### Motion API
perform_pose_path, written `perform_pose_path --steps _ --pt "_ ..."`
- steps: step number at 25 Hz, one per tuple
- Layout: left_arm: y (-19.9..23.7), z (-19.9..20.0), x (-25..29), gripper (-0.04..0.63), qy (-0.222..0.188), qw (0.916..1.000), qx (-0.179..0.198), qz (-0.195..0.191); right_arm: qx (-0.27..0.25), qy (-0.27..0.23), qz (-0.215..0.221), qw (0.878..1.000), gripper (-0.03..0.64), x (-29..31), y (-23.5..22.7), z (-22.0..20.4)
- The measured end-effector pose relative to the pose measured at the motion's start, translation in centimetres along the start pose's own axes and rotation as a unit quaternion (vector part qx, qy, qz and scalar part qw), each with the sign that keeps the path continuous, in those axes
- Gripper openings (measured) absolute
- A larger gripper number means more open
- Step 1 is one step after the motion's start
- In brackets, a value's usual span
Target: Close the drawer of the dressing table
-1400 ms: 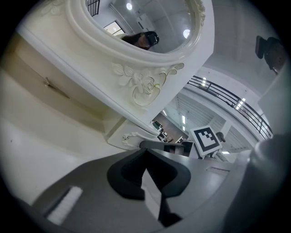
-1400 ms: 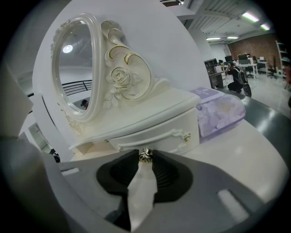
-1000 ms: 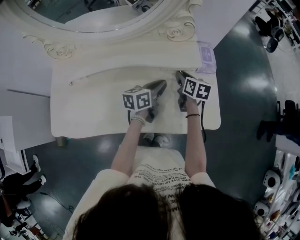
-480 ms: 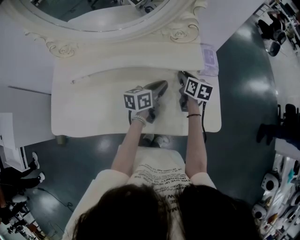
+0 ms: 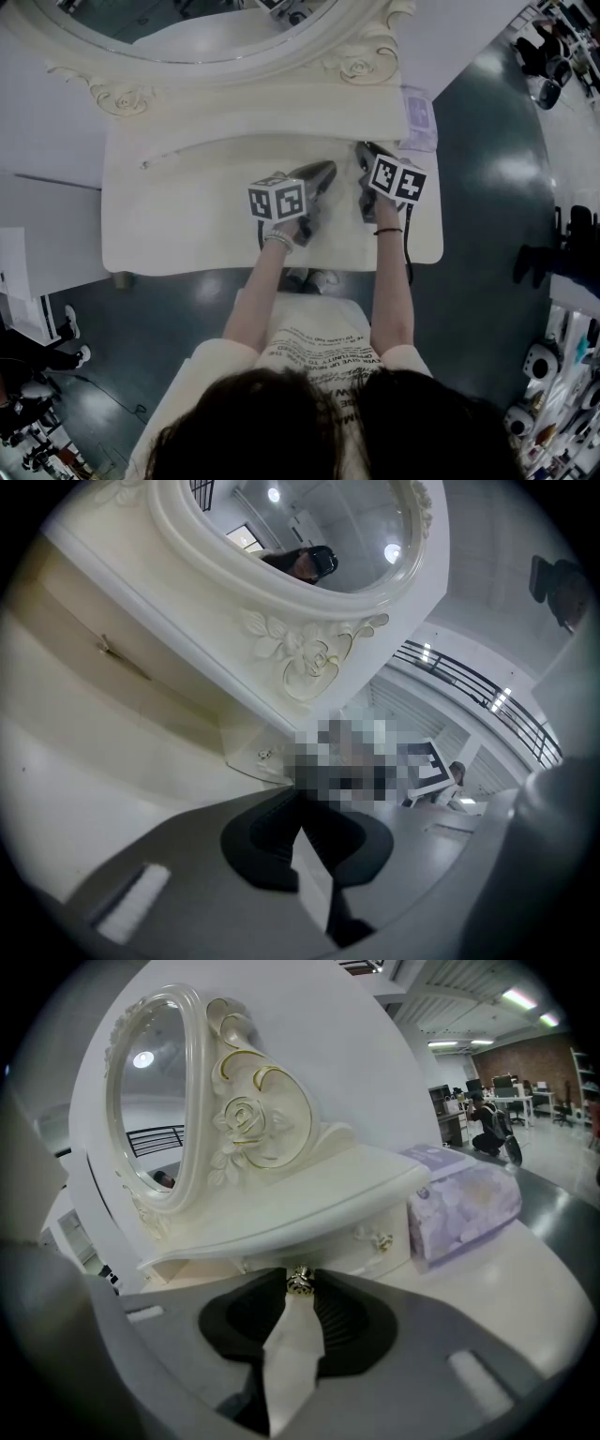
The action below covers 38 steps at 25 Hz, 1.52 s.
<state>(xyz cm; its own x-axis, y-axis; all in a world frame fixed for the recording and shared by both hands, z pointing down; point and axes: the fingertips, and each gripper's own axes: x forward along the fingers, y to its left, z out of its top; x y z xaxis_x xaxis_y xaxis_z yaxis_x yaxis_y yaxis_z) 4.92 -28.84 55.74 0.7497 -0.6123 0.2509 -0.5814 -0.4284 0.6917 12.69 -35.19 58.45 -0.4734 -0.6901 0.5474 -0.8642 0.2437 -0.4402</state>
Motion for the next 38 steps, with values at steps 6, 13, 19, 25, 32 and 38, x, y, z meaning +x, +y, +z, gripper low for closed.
perform_pose_path --steps 6,13,19,25,32,38 --pt "-0.1 0.1 0.0 0.005 0.0 1.0 0.001 -0.001 0.0 -0.001 0.0 1.0 0.1 0.0 0.0 0.1" --pt "-0.2 0.0 -0.5 0.005 -0.003 1.0 0.001 -0.003 -0.004 -0.009 -0.003 1.0 0.101 -0.1 0.1 -0.2" --pt "-1.0 0.3 -1.1 0.005 -0.007 0.9999 0.007 -0.01 -0.01 -0.015 -0.013 1.0 0.118 -1.0 0.5 -0.7" --pt "-2.7 1.1 -1.9 0.005 -0.01 0.9991 0.027 -0.031 0.0 -0.032 0.006 0.999 0.118 -3.2 1.9 -1.7" --pt "-5.3 0.8 -3.0 0.005 0.002 0.9967 0.059 -0.056 -0.028 -0.041 0.036 0.998 0.082 -6.3 3.7 -2.7" --pt "-7.3 0.4 -4.3 0.005 0.005 0.9925 0.102 -0.066 -0.052 -0.071 0.065 0.994 0.005 -9.3 6.1 -2.3"
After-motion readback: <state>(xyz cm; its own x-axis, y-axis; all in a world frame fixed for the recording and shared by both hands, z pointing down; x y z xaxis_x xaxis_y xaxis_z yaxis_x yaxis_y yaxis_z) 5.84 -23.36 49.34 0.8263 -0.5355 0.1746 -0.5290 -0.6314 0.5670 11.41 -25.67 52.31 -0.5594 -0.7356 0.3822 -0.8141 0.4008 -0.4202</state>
